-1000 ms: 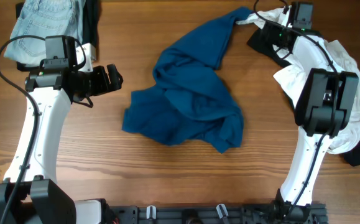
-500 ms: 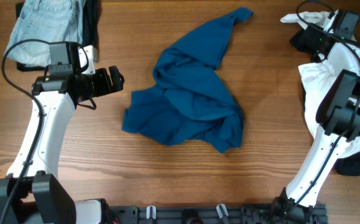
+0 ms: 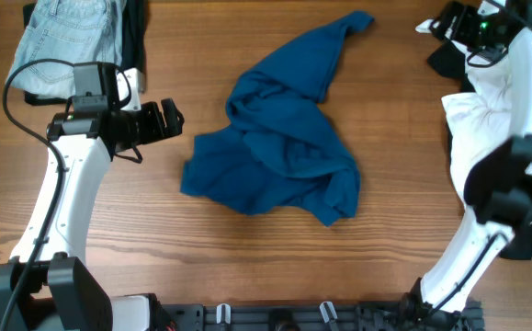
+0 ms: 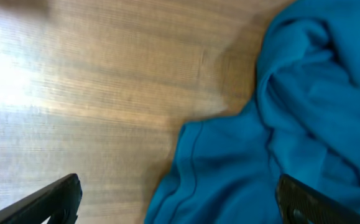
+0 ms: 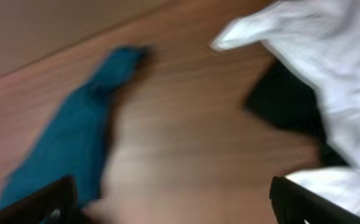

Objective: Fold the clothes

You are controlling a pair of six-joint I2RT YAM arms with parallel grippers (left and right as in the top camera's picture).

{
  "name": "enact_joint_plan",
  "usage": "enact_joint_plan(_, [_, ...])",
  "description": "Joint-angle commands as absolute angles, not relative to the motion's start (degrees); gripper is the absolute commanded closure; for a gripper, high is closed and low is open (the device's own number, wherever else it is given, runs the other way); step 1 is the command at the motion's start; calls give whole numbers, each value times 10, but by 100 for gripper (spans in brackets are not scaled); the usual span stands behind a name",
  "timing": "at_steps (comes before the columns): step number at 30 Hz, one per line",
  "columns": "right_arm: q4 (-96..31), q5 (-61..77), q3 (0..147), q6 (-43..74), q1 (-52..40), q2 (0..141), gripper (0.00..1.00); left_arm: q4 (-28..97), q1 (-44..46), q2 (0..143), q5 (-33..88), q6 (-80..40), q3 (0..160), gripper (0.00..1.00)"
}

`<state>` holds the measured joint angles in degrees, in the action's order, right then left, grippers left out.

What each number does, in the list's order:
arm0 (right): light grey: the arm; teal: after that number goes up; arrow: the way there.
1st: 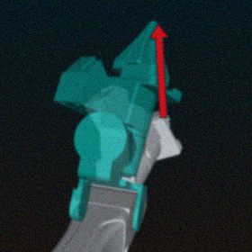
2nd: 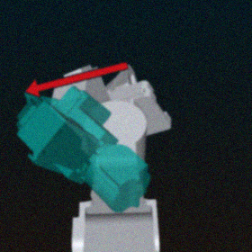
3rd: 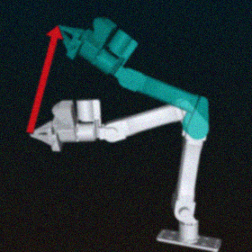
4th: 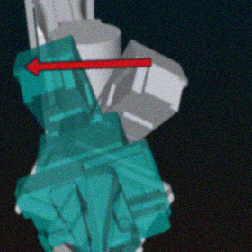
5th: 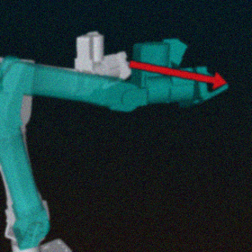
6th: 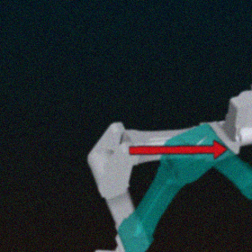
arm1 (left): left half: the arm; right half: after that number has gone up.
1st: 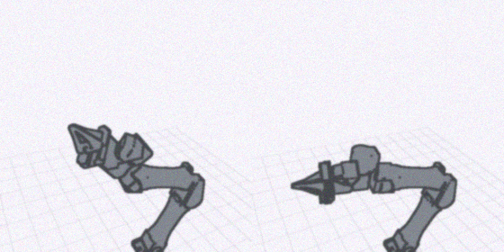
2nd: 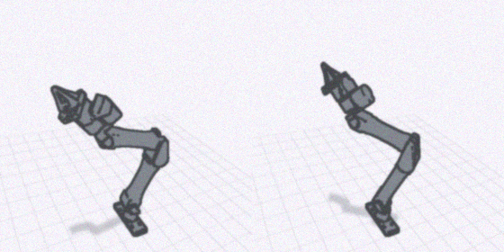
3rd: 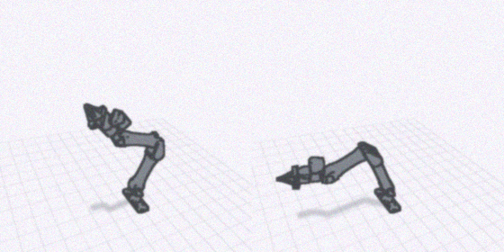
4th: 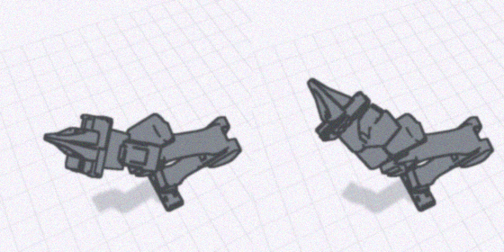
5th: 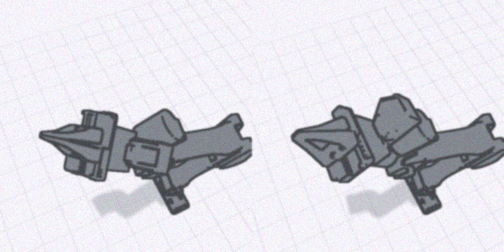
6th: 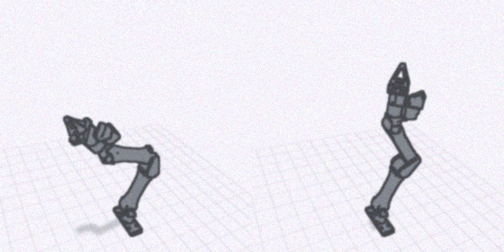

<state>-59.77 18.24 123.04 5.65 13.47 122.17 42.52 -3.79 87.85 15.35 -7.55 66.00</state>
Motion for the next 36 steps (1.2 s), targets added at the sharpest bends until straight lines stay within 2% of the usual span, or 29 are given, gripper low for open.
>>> enact_joint_plan(1, [-660,223,1246,44,79,1162,0,440,-36,880,184,-121,669,0])
enact_joint_plan(3, [-697,214,1246,27,39,1147,0,440,-29,880,187,-163,669,0])
enact_joint_plan(8, [-741,154,1246,50,-36,1113,0,462,30,869,181,-167,669,0])
enact_joint_plan(19, [-882,167,1246,75,-117,1049,1,530,109,816,180,-170,669,0])
enact_joint_plan(29, [-921,116,1228,108,-127,949,0,612,111,693,169,-170,668,0])
enact_joint_plan(32, [-921,115,1206,107,-130,950,0,604,111,703,153,-170,657,0])
enact_joint_plan(36, [-881,112,1106,107,-134,951,1,572,111,746,154,-170,628,0])
